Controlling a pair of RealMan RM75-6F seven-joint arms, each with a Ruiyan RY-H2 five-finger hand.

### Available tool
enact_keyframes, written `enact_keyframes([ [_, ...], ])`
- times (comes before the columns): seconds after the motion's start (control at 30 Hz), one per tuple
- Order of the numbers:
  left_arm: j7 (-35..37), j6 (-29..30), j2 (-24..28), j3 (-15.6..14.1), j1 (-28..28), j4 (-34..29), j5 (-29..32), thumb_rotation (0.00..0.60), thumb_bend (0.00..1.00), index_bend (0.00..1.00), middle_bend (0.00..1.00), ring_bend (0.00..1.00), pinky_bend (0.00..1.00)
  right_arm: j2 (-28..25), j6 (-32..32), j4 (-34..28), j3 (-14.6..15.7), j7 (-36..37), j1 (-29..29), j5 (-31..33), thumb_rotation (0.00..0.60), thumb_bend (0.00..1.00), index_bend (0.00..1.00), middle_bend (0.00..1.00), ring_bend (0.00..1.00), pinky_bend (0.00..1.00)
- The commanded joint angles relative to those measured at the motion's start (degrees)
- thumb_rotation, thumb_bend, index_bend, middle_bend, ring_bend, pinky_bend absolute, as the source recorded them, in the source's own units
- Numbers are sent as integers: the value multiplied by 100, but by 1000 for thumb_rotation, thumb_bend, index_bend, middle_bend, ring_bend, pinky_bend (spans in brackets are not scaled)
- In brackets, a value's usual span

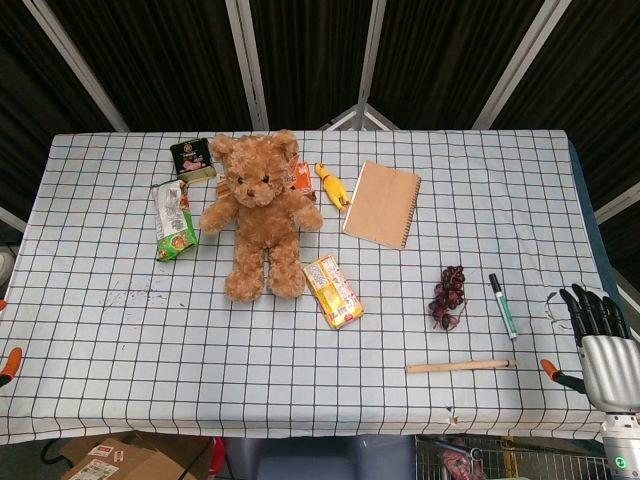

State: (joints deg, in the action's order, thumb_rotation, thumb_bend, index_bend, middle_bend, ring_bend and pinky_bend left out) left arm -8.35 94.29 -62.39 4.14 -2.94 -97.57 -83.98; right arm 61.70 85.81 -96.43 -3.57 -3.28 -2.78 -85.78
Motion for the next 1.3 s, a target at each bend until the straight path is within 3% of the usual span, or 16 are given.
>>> enact_keyframes([
  [0.03,-10,-9,-3,-2,2,9,5,600,464,231,117,0,0,-3,-20,-5,-3,-1,-10,9,600,171,0,0,0,0],
  [0.43,39,-14,-2,-48,3,18,-81,600,464,228,117,0,0,-24,-9,-52,3,17,-4,-6,600,171,0,0,0,0],
  [0.57,526,-212,-21,15,123,44,-39,600,460,226,115,0,0,-28,-77,-31,37,-2,-6,19,600,171,0,0,0,0],
  [0.77,1509,-1429,232,68,603,-110,403,600,412,224,112,0,0,-42,-72,-31,19,80,15,88,600,171,0,0,0,0],
  [0.93,2248,-2728,400,388,1300,-118,986,600,404,221,110,0,0,-69,-139,19,-44,183,-7,233,600,171,0,0,0,0],
  [1.3,4014,-4389,-272,1151,2529,711,1585,600,318,203,98,0,0,-50,-320,208,-131,330,-23,579,600,172,0,0,0,0],
])
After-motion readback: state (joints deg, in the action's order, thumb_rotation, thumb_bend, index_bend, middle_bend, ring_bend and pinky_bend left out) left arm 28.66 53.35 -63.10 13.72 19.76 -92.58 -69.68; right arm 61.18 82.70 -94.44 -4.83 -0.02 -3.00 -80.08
